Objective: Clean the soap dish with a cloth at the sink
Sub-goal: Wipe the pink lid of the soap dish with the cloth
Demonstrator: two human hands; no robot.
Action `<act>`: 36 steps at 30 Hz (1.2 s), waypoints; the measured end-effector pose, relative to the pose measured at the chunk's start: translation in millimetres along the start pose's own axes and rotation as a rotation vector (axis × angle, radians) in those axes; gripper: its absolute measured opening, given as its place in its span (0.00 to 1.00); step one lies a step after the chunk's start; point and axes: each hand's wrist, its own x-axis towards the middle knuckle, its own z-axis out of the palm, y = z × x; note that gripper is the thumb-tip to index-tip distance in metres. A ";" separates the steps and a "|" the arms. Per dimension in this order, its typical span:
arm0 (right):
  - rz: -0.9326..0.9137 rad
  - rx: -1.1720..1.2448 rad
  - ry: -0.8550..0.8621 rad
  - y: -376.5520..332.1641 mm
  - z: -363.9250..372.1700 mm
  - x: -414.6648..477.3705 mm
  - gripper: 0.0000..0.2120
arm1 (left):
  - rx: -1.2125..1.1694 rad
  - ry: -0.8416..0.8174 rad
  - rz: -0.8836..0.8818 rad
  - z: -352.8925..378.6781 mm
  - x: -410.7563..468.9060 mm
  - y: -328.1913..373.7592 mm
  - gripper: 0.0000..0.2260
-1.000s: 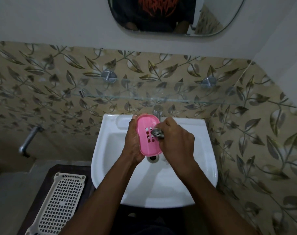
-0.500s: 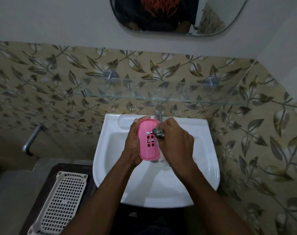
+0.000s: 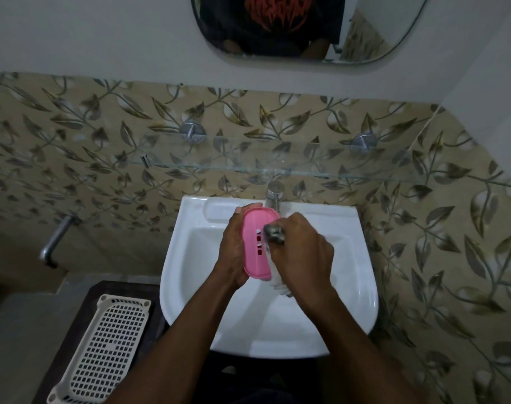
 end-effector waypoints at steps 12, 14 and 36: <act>-0.021 0.101 0.160 0.9 4.5 18.0 0.07 | 0.043 0.000 0.018 10.2 -9.9 -6.8 0.23; 0.069 0.042 0.119 9.2 1.1 22.5 0.09 | 0.080 0.030 0.062 7.8 -7.4 -9.9 0.21; 0.369 0.169 -0.046 30.7 15.4 27.0 0.18 | 0.285 -0.044 0.323 11.0 -9.2 -9.9 0.16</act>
